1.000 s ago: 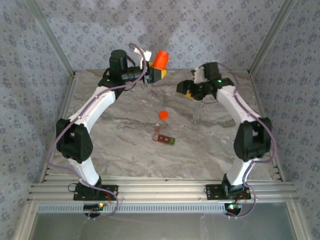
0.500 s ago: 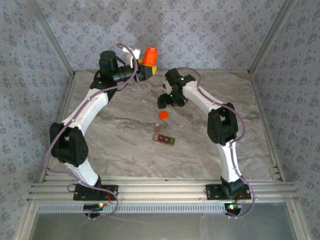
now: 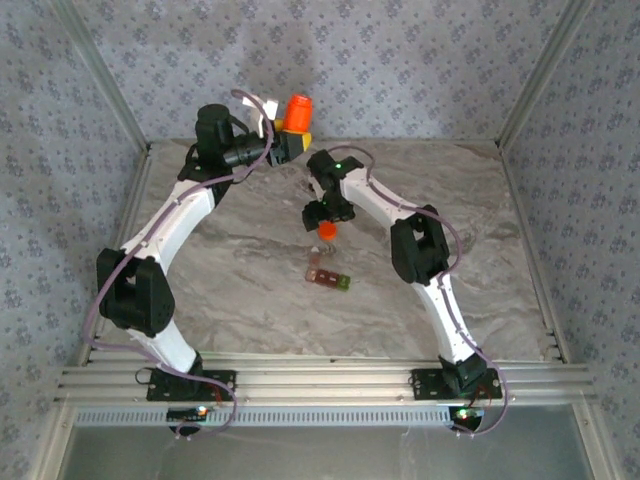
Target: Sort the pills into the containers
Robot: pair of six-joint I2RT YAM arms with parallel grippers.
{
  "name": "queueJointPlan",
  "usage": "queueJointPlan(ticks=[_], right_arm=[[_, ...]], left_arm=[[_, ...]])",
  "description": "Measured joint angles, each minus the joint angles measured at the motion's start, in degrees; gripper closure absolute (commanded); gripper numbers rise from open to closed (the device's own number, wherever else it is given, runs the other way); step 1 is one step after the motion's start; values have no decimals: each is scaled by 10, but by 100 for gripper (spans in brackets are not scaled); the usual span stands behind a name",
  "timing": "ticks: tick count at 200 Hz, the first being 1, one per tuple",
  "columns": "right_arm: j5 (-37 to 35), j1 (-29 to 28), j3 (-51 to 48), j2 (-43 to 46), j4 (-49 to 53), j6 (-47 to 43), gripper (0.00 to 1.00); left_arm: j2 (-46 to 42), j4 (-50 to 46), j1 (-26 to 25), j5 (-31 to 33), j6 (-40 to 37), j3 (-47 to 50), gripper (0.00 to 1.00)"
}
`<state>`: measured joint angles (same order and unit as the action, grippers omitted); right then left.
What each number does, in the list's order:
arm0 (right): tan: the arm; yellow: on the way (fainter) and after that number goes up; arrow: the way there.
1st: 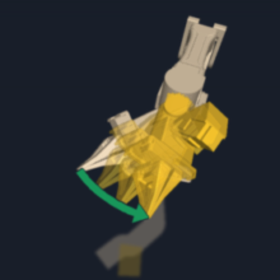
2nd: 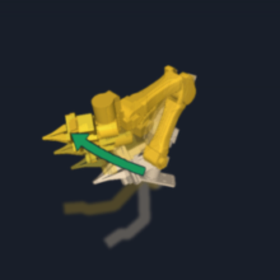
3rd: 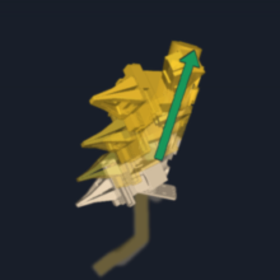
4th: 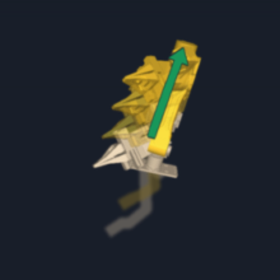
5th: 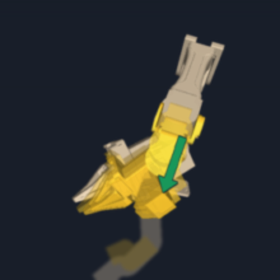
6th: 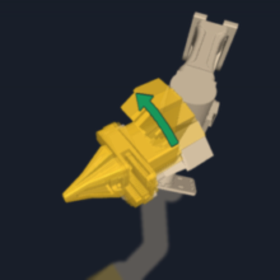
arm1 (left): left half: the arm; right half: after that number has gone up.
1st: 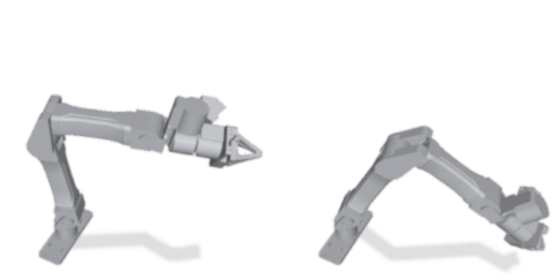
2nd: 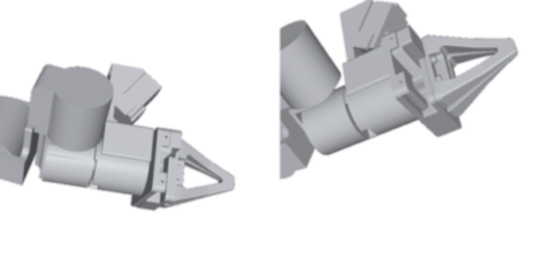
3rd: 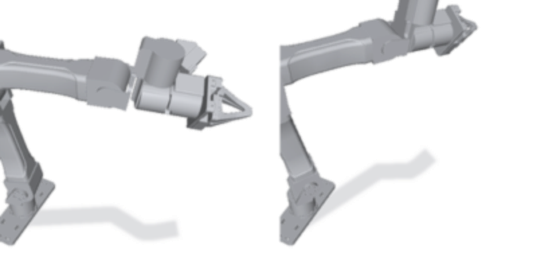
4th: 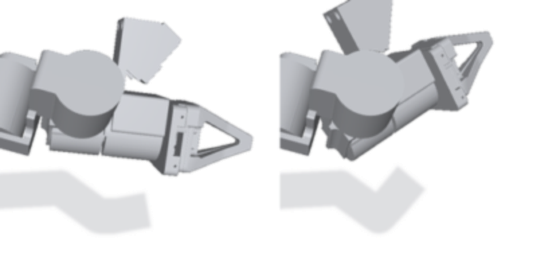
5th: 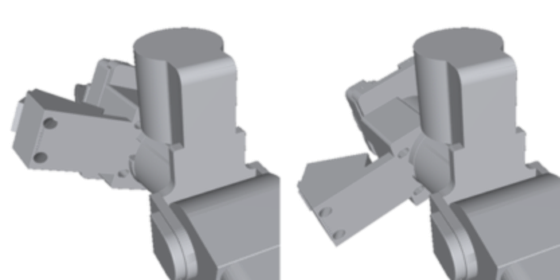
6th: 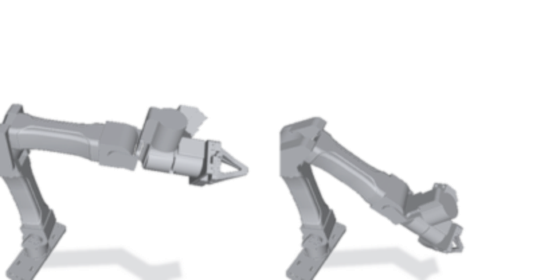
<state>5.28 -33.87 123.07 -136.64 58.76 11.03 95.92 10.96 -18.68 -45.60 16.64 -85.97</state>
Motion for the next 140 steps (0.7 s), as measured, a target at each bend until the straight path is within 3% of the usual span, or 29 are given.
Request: queueJointPlan(ticks=[140], right_arm=[[-19, -4, 17, -41, 13, -4, 38]], left_arm=[[0, 12, 3, -2, 9, 11, 100]])
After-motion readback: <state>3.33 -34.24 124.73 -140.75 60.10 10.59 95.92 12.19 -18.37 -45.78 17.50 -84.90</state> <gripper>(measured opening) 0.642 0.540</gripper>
